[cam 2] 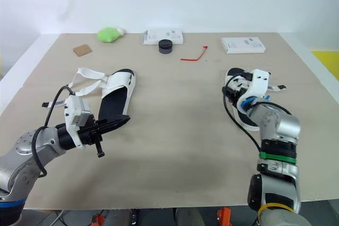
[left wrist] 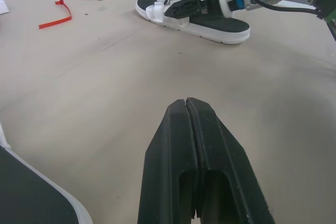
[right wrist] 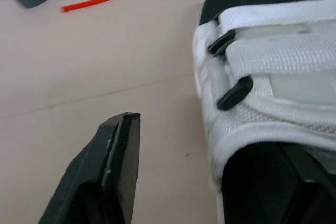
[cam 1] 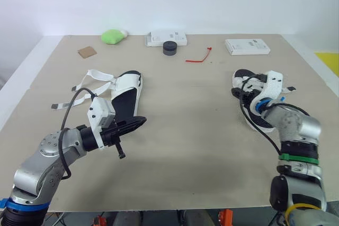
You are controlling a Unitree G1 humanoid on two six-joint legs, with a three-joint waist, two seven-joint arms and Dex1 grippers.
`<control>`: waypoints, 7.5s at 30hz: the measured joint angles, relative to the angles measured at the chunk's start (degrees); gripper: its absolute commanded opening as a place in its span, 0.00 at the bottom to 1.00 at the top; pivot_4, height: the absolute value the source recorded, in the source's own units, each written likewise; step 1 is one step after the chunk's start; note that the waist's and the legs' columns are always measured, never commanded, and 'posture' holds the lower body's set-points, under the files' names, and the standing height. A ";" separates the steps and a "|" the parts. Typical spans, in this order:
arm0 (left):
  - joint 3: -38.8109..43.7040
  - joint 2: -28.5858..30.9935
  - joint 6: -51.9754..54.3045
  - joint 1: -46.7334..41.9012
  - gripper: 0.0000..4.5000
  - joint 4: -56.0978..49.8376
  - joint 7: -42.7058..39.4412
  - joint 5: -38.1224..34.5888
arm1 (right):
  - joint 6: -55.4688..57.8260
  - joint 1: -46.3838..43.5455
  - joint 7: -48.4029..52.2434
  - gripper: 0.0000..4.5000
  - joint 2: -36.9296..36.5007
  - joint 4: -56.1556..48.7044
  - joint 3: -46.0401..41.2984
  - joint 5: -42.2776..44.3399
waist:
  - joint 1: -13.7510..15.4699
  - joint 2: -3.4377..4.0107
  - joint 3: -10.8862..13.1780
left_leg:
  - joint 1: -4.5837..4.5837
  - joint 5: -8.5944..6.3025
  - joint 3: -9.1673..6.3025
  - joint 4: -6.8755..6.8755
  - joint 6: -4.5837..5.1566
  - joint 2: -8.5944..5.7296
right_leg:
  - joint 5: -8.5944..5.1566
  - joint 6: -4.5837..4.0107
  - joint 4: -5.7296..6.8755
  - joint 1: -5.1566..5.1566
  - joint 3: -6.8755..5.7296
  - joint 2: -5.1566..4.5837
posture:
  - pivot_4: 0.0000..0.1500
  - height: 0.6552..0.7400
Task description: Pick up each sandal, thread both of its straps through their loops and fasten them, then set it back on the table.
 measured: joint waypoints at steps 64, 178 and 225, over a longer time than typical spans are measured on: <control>-7.47 -19.06 5.85 -36.95 0.99 49.34 29.01 25.52 | -15.17 21.62 14.56 0.66 -0.07 -43.73 15.63 -0.33 | 0.00 -0.20 -0.02 | -0.10 0.33 0.28 0.20 -0.32 0.60 | 0.40 0.32 -0.06 -0.15 0.11 0.53 | 1.00 1.00; -18.20 -4.49 -23.91 -12.88 0.00 32.67 -38.51 19.29 | -18.44 7.49 55.09 0.00 -4.69 -20.62 39.82 -9.67 | -0.08 0.59 -0.72 | 0.25 0.35 0.42 0.25 -0.31 0.66 | 0.20 -0.04 0.10 0.07 0.16 0.52 | 1.00 1.00; -17.95 -3.18 -9.92 -12.25 1.00 25.32 -33.68 14.20 | -27.52 4.19 59.23 0.00 0.11 -13.83 44.24 -20.65 | -0.40 -0.33 -1.98 | 1.25 0.14 0.49 -0.34 -0.46 1.11 | -0.31 -0.58 0.36 0.39 -0.03 0.71 | 1.00 1.00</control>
